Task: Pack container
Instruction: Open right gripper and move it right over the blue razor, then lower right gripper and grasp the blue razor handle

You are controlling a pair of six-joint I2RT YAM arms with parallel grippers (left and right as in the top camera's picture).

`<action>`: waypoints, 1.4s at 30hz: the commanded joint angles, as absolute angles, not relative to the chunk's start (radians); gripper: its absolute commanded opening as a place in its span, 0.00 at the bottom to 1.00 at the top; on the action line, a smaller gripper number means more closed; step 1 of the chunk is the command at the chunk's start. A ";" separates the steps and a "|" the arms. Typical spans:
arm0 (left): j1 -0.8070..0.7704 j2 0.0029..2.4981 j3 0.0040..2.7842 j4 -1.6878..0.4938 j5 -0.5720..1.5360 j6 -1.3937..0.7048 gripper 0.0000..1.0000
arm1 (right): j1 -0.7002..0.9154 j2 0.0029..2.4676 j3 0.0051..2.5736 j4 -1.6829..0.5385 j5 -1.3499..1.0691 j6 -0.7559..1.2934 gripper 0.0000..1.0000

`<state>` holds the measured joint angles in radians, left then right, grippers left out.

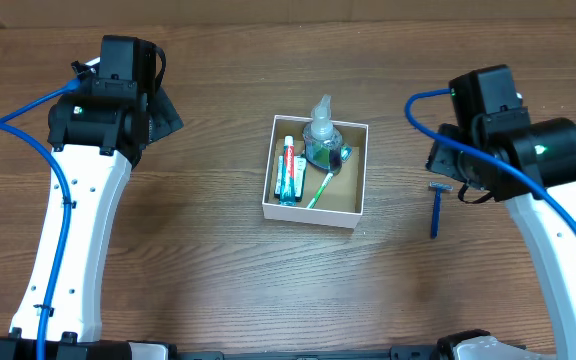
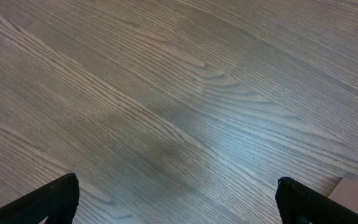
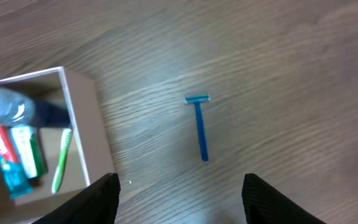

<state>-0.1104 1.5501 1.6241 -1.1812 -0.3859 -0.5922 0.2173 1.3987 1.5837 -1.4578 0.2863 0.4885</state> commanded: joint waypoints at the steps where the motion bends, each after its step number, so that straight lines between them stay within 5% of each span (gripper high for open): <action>1: -0.112 1.544 1.632 -1.178 -0.388 -0.572 1.00 | 0.192 1.397 1.493 -1.423 0.263 0.521 0.66; 26: -0.112 1.544 1.632 -1.178 -0.388 -0.572 1.00 | -0.009 1.397 0.977 -0.982 0.144 0.434 0.74; 36: -0.112 1.544 1.632 -1.178 -0.388 -0.572 1.00 | -0.011 1.399 0.802 -0.723 0.118 0.282 0.96; 42: -0.112 1.544 1.632 -1.177 -0.388 -0.572 1.00 | -0.011 1.401 0.672 -0.553 0.086 0.284 0.96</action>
<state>-0.1104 1.5501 1.6241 -1.1809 -0.3862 -0.5922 -0.0067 1.4017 0.7250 -0.6037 0.1108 0.3019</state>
